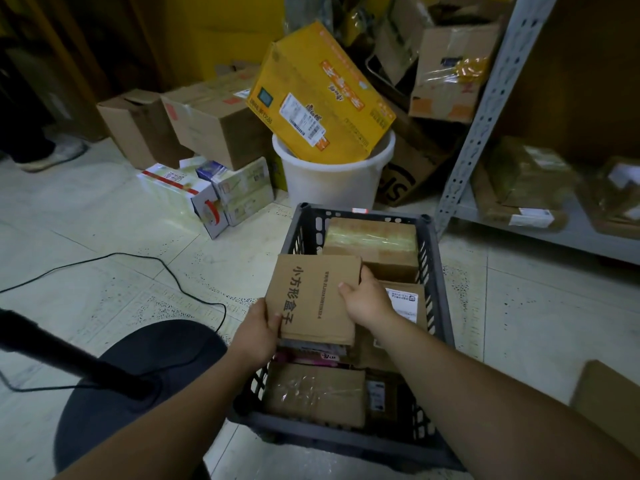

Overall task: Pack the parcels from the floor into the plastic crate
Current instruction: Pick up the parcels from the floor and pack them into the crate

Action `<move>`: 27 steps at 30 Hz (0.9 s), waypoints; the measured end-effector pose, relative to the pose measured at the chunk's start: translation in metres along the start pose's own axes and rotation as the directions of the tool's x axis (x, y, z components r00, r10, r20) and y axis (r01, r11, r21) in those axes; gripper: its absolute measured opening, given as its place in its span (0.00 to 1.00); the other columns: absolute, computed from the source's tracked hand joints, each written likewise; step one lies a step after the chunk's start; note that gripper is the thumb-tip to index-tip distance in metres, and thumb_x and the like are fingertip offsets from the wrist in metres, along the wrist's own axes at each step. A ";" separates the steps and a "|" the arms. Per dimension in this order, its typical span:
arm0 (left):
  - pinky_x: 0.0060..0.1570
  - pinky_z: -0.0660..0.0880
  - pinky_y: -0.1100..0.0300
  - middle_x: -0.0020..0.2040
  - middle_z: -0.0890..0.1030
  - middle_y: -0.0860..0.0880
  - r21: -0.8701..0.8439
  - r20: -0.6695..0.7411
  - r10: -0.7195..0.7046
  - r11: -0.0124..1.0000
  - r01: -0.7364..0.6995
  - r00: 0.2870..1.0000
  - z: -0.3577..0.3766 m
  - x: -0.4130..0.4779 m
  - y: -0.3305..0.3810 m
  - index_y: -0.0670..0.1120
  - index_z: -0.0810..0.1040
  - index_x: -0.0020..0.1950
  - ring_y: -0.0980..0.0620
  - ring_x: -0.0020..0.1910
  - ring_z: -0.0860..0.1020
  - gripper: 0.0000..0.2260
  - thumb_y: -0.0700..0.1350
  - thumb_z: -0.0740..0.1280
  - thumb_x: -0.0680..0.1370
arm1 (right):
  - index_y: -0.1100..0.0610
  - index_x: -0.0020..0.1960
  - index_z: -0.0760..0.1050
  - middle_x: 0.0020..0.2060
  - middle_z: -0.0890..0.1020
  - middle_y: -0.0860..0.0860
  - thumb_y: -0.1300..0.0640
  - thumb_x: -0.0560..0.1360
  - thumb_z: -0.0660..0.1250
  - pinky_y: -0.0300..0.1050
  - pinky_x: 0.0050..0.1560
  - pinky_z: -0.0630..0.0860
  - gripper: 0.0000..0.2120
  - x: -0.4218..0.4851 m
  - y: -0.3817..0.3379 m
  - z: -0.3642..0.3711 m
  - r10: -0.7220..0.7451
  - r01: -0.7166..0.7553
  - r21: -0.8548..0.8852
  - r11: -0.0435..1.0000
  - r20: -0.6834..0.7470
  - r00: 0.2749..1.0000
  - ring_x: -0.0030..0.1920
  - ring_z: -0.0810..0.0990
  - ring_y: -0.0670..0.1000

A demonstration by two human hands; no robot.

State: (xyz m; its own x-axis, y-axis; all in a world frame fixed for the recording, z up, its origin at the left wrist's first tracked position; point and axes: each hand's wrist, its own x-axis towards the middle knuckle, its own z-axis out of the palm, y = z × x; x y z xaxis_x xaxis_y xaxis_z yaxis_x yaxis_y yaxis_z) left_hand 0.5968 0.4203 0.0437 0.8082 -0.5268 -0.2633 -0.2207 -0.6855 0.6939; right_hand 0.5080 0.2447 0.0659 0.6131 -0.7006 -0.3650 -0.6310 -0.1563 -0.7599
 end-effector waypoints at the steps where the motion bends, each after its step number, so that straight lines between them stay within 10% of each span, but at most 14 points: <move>1: 0.49 0.69 0.57 0.58 0.76 0.46 0.004 -0.006 0.001 1.000 -0.001 1.000 0.001 -0.002 0.000 0.46 0.68 0.63 0.50 0.51 0.74 0.12 0.49 0.54 0.82 | 0.51 0.75 0.59 0.65 0.74 0.53 0.50 0.79 0.61 0.52 0.60 0.73 0.25 -0.002 0.001 0.000 0.000 0.000 0.006 1.000 0.005 1.000 0.64 0.73 0.56; 27: 0.59 0.69 0.57 0.66 0.74 0.46 -0.117 0.227 0.130 0.987 -0.106 0.965 0.028 -0.043 0.068 0.46 0.63 0.70 0.47 0.64 0.73 0.17 0.47 0.57 0.82 | 0.55 0.70 0.65 0.62 0.76 0.55 0.54 0.81 0.57 0.48 0.59 0.73 0.19 -0.043 0.043 -0.062 0.108 -0.105 0.025 0.994 -0.171 0.979 0.60 0.75 0.57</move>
State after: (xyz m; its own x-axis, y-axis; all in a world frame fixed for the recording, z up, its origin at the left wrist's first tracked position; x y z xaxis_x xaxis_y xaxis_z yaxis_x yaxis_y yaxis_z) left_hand 0.5318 0.3822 0.0833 0.6274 -0.7117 -0.3160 -0.2393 -0.5623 0.7915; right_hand 0.4253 0.2252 0.0823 0.4514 -0.8220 -0.3472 -0.6796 -0.0645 -0.7307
